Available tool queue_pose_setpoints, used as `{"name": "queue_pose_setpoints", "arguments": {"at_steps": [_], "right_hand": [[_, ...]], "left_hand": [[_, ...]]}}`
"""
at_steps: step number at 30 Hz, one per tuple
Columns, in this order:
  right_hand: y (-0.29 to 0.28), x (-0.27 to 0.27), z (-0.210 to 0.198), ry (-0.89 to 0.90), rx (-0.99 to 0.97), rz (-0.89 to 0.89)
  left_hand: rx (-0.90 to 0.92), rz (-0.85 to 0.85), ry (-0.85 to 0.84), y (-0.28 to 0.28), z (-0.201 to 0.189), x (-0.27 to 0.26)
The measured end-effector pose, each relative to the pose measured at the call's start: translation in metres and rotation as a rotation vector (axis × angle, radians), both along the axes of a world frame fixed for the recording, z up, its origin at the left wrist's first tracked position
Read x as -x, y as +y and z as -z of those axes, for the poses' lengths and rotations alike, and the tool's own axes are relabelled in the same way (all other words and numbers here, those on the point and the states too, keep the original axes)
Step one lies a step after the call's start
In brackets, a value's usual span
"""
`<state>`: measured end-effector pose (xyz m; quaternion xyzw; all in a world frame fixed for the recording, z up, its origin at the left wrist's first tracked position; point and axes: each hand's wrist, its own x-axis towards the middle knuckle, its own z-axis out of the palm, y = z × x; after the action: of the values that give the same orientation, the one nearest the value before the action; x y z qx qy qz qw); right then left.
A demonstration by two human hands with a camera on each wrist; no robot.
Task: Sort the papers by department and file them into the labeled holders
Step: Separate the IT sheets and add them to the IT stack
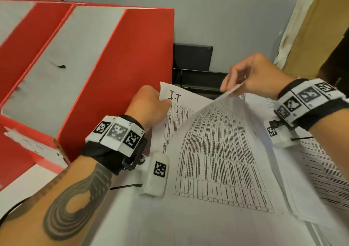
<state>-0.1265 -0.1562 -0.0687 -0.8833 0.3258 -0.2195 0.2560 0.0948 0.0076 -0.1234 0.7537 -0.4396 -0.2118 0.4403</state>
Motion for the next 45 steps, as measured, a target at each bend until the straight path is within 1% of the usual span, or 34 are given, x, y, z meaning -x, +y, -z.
{"name": "queue_pose_setpoints", "arguments": {"at_steps": [3,6,8,10,12,13,15,17,19,21,22,24,25,26,28,29,30,31,33,35,38,41,45], "right_hand": [[0.01,-0.004,0.001,0.046,-0.036,-0.097],[0.027,-0.026,0.006,0.119,-0.017,-0.137],[0.035,-0.04,0.011,0.143,0.083,-0.122],[0.037,-0.048,0.013,0.16,0.152,-0.067],[0.036,-0.05,0.013,0.14,0.117,-0.025],[0.035,-0.05,0.013,0.13,0.104,-0.014],[0.033,-0.049,0.012,0.101,0.068,-0.019],[0.032,-0.042,0.009,0.08,-0.004,-0.054],[0.033,-0.029,0.005,0.126,-0.005,-0.101],[0.03,-0.013,0.002,0.173,0.009,-0.137],[0.029,-0.004,0.001,0.177,-0.003,-0.154],[0.028,0.013,0.003,0.144,-0.067,-0.21],[0.028,0.02,0.004,0.129,-0.094,-0.24],[0.028,0.027,0.005,0.115,-0.115,-0.263],[0.025,0.036,0.005,0.067,-0.153,-0.296],[0.024,0.039,0.004,0.035,-0.177,-0.303],[0.025,0.04,0.003,0.004,-0.191,-0.311],[0.026,0.041,0.003,-0.022,-0.191,-0.316],[0.028,0.041,0.003,-0.047,-0.195,-0.335],[0.028,0.041,0.003,-0.016,-0.203,-0.365],[0.029,0.042,0.001,0.059,-0.179,-0.404],[0.037,0.042,-0.002,0.175,-0.156,-0.427],[0.045,0.04,-0.004,0.272,-0.121,-0.399]], "left_hand": [[-0.021,0.022,0.062,0.0,-0.002,0.001],[-0.053,0.065,0.087,0.003,-0.006,0.003],[-0.077,0.125,0.061,0.006,-0.009,0.004],[-0.061,0.182,0.097,0.009,-0.013,0.006],[-0.028,0.234,0.165,0.01,-0.017,0.009],[-0.019,0.276,0.168,0.011,-0.018,0.01],[-0.019,0.364,0.093,0.012,-0.02,0.011],[-0.061,0.412,0.035,0.012,-0.021,0.01],[-0.063,0.404,0.041,0.013,-0.028,0.013],[0.009,0.316,0.073,0.011,-0.041,0.019],[0.04,0.269,0.061,0.008,-0.049,0.022],[0.01,0.241,-0.048,0.0,-0.065,0.023],[-0.058,0.255,-0.136,-0.006,-0.072,0.025],[-0.146,0.282,-0.257,-0.014,-0.078,0.027],[-0.348,0.348,-0.559,-0.036,-0.083,0.032],[-0.469,0.382,-0.701,-0.046,-0.08,0.034],[-0.586,0.419,-0.805,-0.058,-0.074,0.036],[-0.697,0.443,-0.884,-0.068,-0.065,0.037],[-0.829,0.463,-1.014,-0.083,-0.045,0.034],[-0.873,0.444,-1.085,-0.09,-0.03,0.026],[-0.872,0.461,-1.056,-0.09,-0.028,0.02],[-0.826,0.447,-1.038,-0.093,-0.031,0.015],[-0.79,0.422,-1.068,-0.096,-0.027,0.012]]}}
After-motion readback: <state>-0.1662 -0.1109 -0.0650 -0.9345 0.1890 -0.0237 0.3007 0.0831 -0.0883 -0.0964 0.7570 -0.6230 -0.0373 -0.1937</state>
